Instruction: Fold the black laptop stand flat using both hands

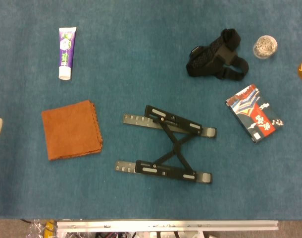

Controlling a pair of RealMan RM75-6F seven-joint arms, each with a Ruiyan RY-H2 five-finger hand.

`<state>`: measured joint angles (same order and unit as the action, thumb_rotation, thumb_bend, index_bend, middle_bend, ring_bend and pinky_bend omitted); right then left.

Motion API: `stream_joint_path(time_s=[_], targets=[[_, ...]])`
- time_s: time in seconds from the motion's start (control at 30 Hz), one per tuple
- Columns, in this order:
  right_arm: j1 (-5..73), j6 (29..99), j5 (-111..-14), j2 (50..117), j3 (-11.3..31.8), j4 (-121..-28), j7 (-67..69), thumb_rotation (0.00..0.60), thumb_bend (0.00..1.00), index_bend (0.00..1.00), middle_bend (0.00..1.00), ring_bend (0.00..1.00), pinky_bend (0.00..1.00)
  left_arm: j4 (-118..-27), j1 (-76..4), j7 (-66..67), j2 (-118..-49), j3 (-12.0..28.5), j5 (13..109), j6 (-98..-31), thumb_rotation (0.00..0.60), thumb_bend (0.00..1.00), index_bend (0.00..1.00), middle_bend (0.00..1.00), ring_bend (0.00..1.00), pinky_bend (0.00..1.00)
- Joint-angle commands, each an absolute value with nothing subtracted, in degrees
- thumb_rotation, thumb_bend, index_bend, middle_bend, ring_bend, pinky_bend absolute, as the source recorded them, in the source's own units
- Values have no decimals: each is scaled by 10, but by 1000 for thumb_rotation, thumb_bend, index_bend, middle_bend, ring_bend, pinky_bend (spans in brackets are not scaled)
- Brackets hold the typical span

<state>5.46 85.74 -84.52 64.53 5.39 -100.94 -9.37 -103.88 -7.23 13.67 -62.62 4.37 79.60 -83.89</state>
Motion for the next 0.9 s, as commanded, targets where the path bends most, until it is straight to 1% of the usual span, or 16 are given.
stream_joint_path(time_s=[0.03,0.4,0.43,0.53,0.67,0.8,0.9], targets=[[55,854,-845,645,53,-1011,-90,600,228,74,169,0,12,-1037,-71,135,-627,43,797,-840,600,284,0,0,0,0],[78,819,-866,631,48,-1040,-75,600,224,74,166,0,12,-1041,-66,133,-616,44,801,-850,600,284,0,0,0,0],[83,811,-870,629,46,-1045,-76,600,210,74,165,0,12,-1042,-66,132,-614,44,801,-850,600,284,0,0,0,0],[98,786,-877,626,42,-1055,-84,600,113,74,161,0,12,-1044,-65,130,-610,45,801,-850,600,284,0,0,0,0],[121,748,-875,632,41,-1060,-107,600,13,56,151,0,12,-1045,-65,131,-607,43,799,-847,600,284,0,0,0,0],[147,710,-868,653,43,-1059,-121,600,0,7,134,0,12,-1044,-64,133,-608,42,795,-845,600,284,0,0,0,0],[164,685,-859,675,43,-1052,-128,600,0,0,115,0,12,-1045,-65,136,-606,43,791,-843,600,284,0,0,0,0]])
